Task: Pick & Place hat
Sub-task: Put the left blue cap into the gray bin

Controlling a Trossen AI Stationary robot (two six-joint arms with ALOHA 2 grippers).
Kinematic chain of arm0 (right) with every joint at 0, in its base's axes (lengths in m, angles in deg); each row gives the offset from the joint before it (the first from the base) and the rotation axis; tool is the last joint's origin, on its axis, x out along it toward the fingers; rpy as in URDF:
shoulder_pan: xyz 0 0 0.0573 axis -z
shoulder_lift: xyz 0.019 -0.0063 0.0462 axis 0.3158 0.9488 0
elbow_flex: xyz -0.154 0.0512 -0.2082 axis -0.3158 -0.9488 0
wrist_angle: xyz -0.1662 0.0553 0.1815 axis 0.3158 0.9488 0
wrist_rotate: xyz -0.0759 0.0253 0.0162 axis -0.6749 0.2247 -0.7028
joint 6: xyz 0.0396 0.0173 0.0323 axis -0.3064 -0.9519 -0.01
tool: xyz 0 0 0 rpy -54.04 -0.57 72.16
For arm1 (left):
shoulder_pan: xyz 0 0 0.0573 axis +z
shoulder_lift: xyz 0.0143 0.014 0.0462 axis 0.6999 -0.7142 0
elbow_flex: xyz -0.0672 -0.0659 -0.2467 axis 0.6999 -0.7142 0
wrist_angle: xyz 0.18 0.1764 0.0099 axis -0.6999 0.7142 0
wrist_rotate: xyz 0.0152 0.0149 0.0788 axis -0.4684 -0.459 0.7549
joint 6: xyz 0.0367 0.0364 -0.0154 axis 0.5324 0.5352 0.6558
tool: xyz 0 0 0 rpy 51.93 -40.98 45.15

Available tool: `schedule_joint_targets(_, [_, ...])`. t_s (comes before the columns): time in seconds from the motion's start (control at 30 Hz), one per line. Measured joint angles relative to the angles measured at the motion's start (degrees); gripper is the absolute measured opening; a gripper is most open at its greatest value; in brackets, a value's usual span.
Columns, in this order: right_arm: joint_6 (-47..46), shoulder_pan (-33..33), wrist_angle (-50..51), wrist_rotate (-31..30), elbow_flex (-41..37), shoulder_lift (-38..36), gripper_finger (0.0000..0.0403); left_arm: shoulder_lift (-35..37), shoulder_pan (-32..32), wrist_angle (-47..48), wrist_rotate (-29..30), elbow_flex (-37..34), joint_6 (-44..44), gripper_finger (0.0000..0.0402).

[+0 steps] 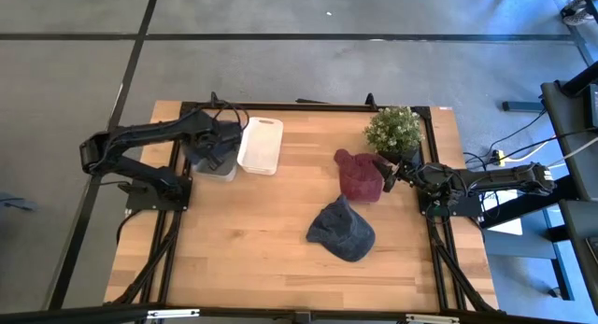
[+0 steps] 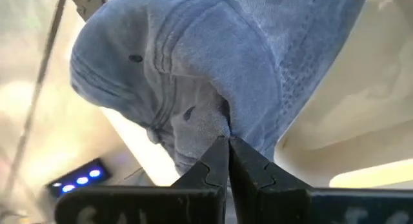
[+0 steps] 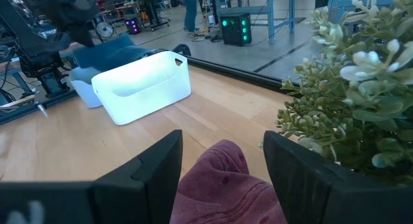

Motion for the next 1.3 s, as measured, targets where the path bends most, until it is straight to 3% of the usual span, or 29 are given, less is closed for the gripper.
schedule_joint_targets(0.2, [0.2,0.0,0.0,0.0,0.0,0.0,0.0218,0.0,-4.7,5.4,10.6,1.3,-0.6,0.0002])
schedule_joint_targets(0.4, [0.6,0.0,0.0,0.0,0.0,0.0,0.0218,0.0,-7.3,7.8,15.9,7.3,-2.0,0.0002])
schedule_joint_targets(0.7, [0.0,0.0,0.0,0.0,0.0,0.0,0.0218,0.0,-11.1,7.9,29.5,15.6,0.1,0.0002])
schedule_joint_targets(1.03, [-0.3,0.0,0.0,0.0,0.0,0.0,0.0218,0.0,-11.3,7.8,29.0,23.3,5.7,0.0002])
schedule_joint_targets(1.3, [-0.4,0.0,0.0,0.1,0.0,0.0,0.0218,0.0,-11.3,7.8,24.1,21.0,7.3,0.0002])
